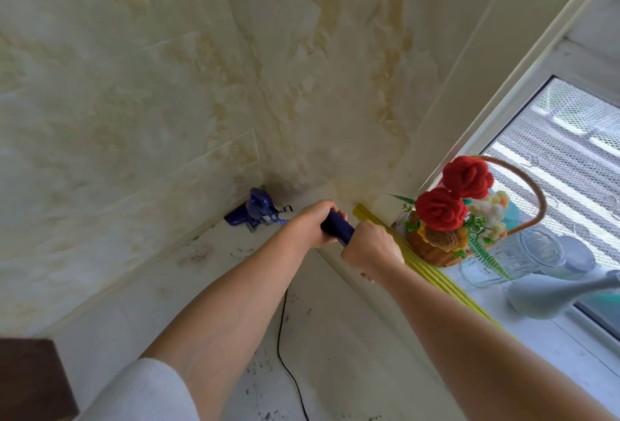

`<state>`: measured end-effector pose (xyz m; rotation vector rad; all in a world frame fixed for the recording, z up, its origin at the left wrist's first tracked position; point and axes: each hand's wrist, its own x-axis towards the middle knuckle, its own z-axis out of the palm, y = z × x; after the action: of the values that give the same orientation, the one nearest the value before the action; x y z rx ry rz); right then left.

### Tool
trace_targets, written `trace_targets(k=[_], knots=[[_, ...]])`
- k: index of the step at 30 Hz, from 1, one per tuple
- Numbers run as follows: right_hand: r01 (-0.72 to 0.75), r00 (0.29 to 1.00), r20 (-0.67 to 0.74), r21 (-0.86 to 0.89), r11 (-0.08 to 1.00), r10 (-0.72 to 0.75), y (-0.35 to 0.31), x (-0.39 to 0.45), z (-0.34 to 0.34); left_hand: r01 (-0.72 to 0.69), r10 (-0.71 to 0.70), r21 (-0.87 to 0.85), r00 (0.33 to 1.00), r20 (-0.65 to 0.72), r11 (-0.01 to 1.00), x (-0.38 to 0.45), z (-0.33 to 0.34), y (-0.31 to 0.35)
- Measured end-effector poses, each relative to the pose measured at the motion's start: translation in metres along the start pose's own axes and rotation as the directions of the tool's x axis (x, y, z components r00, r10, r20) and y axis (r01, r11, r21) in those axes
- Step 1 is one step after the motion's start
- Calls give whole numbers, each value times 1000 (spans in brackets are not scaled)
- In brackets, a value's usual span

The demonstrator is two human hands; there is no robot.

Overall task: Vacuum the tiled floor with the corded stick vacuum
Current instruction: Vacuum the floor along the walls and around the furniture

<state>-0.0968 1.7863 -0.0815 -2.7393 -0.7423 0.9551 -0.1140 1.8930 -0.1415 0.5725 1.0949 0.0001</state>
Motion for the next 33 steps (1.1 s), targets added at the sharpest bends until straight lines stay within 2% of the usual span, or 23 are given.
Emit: trace_targets(k=[5, 8, 11, 15, 18, 20, 22, 25, 30, 32, 33], knots=[[-4, 996, 85, -48, 999, 9, 2, -2, -10, 46, -45, -60, 999, 14, 997, 0, 3, 0], [42, 999, 9, -134, 990, -41, -1, 1, -19, 37, -32, -95, 998, 55, 995, 0, 2, 4], [47, 997, -59, -180, 983, -58, -6, 12, -18, 26, -20, -150, 999, 36, 988, 4, 1, 12], [43, 995, -77, -211, 977, -60, -7, 22, -16, -14, 18, -159, 1000, 20, 987, 9, 3, 16], [10, 997, -74, -181, 983, -24, 5, 25, -17, 6, -4, -145, 1000, 11, 989, 14, 13, 9], [-15, 1000, -7, -113, 994, 15, 16, 22, -12, 21, -22, -121, 1000, -6, 992, 14, 17, -5], [-49, 990, 131, -12, 999, 50, 32, 18, -3, 57, -60, -93, 998, -30, 994, 12, 20, -20], [-53, 960, 279, 60, 997, 34, 44, 6, 7, 94, -103, -84, 989, -106, 992, 3, 15, -36], [36, 941, 331, 97, 995, -67, 26, -25, 5, 96, -110, -70, 969, -223, 993, -35, -8, -35], [46, 932, 352, 113, 993, -84, 14, -36, 4, 98, -120, -117, 972, -200, 988, -53, -18, -31], [43, 927, 367, 118, 992, -84, 8, -42, 5, 55, -86, -175, 981, -175, 983, -58, -24, -30]])
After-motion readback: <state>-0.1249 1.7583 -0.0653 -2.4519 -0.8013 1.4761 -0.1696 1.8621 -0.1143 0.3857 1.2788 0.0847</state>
